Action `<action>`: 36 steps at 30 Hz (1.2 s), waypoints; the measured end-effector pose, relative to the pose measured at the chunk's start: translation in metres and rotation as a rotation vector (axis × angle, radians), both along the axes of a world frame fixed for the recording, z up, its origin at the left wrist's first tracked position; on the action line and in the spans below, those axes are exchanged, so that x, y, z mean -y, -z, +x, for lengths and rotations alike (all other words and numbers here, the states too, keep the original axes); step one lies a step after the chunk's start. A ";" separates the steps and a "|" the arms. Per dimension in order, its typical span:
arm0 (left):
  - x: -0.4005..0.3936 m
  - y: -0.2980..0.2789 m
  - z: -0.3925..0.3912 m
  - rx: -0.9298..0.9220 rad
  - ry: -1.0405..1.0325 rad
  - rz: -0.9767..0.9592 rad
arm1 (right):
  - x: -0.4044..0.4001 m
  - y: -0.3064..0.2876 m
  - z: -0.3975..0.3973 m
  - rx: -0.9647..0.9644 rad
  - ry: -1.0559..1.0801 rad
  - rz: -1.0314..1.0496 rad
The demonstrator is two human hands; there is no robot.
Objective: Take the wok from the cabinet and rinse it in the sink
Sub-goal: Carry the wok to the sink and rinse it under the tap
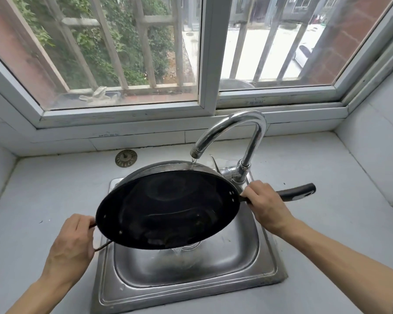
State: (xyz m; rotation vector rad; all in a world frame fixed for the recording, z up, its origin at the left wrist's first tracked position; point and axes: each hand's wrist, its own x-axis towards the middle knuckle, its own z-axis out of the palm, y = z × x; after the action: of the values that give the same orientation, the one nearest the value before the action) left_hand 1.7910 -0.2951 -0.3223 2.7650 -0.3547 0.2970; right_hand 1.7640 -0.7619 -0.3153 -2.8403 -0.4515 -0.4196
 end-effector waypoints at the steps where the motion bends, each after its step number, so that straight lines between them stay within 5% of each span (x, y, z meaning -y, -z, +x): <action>1: -0.002 0.000 -0.003 -0.005 -0.024 -0.006 | -0.002 -0.002 0.005 0.001 -0.015 -0.008; 19: -0.016 0.003 -0.029 -0.053 -0.192 -0.079 | -0.019 -0.019 0.055 0.008 -0.170 -0.102; 36: -0.015 -0.012 -0.014 -0.214 -0.075 -0.072 | -0.005 -0.021 0.035 -0.035 -0.150 -0.092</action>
State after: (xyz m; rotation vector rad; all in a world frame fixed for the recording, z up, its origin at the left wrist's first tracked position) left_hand 1.7773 -0.2798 -0.3099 2.7091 -0.1833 0.0290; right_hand 1.7995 -0.7573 -0.2947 -2.8706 -0.6882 -0.3276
